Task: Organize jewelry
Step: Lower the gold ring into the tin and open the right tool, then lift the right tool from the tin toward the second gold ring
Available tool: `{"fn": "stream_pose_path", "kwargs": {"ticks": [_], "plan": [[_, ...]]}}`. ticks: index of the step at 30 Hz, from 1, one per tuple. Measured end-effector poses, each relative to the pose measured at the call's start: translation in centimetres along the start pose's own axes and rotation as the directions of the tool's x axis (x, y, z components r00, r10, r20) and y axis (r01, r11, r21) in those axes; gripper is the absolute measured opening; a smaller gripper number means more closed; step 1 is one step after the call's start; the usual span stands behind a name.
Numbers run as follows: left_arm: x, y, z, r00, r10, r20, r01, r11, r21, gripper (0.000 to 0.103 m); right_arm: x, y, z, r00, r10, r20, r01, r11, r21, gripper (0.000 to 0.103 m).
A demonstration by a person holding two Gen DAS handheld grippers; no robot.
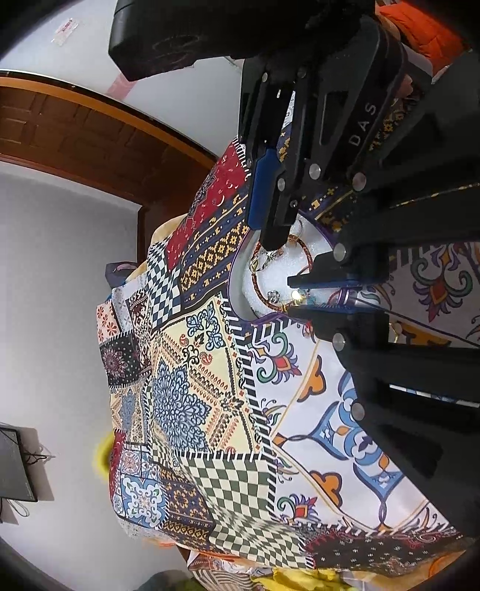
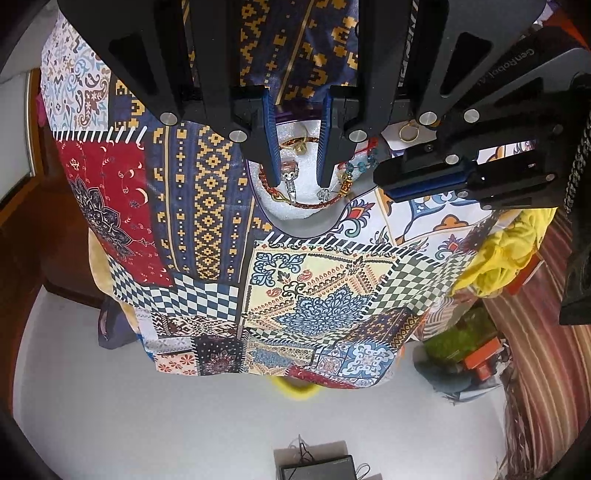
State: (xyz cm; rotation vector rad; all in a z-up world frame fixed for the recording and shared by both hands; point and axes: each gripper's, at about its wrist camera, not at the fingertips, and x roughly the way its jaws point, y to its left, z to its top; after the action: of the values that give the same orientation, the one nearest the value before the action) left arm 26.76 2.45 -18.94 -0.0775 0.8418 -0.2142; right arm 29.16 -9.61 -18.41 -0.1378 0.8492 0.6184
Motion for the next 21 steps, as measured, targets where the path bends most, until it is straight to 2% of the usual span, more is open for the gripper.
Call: {"fn": "stream_pose_path", "kwargs": {"ticks": [11,16,21], "plan": [[-3.3,0.1,-0.1,0.999,0.028,0.035,-0.028,1.000,0.002,0.016,-2.5,1.0,0.1,0.999,-0.026,0.025,0.026,1.000,-0.017,0.022],[-5.1,0.2,-0.2,0.998,0.043,0.055,-0.043,0.999,-0.004,0.026,-4.3,1.5,-0.1,0.998,-0.038,0.056,0.038,0.999,-0.013,0.038],[-6.8,0.3,-0.8,0.996,0.063,0.068,-0.062,0.998,-0.008,0.031,-5.6,1.9,-0.6,0.997,-0.046,0.067,0.047,0.999,-0.011,0.040]]}}
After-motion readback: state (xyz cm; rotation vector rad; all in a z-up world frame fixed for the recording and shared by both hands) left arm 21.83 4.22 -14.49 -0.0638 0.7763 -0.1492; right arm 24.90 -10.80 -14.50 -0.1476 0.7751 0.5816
